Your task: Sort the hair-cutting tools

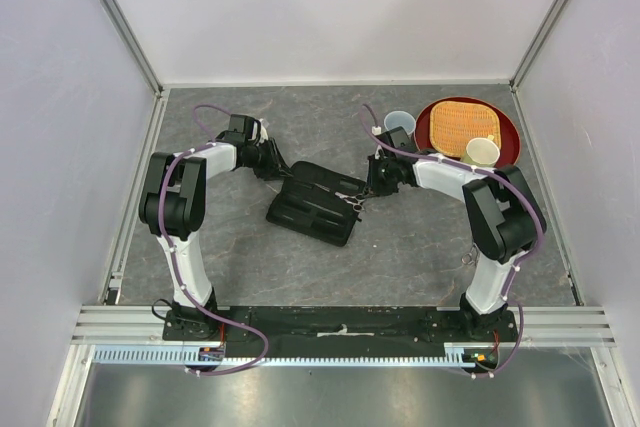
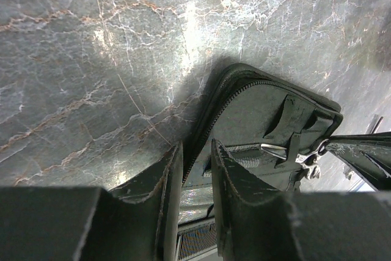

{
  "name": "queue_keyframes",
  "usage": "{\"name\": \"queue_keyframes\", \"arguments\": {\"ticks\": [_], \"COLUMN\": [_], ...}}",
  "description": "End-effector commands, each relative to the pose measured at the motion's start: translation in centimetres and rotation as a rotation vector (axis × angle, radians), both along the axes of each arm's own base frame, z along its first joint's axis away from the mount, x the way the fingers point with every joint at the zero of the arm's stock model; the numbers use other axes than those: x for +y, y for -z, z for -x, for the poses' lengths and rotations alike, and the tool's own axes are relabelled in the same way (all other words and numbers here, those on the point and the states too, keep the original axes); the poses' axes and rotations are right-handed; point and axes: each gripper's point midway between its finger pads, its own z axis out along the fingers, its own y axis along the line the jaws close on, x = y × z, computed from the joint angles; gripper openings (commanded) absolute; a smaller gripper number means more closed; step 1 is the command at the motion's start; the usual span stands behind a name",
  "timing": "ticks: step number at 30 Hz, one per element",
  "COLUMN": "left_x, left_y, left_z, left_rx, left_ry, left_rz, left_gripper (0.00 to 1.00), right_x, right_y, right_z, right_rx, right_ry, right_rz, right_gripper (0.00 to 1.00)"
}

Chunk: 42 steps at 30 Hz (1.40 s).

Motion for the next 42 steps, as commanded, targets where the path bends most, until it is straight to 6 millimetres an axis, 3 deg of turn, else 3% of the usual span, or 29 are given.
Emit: {"name": "queue_keyframes", "arguments": {"ticks": [1,11,22,29,34,42], "left_x": [-0.4,-0.4,-0.2,-0.8,-1.5,-1.3], "left_y": [1.3,1.6,2.0,1.2,0.1,2.4], "left_z": [2.8,2.8,2.7,2.2,1.5,1.5], "left_rx": [0.096,0.101,0.110,0.065,-0.007,0.084], "left_ry": [0.027,0.025,0.022,0.054,0.089,0.071], "left_rz": [-0.008,-0.015,-0.026,-0.011,-0.009,-0.087], "left_gripper": [0.33,0.33,0.33,0.36,0.49,0.48], "right_x": [1.0,1.3,-2.6,-1.6,-0.2,-1.8], "right_y": [-0.6,-1.5,-1.3,-1.8,-2.2,-2.1], "right_z": [-0.8,-2.1,-3.0,-3.3,-3.3,-3.9], "right_rx": [-0.034,-0.090,-0.175,-0.212,-0.247,-0.286], "right_ry": [-0.018,-0.035,-0.106,-0.176,-0.235,-0.251], "right_rz": [0.019,0.082,0.328,0.350,0.330,0.439], "right_gripper": [0.02,0.00,0.00,0.00,0.00,0.00]}}
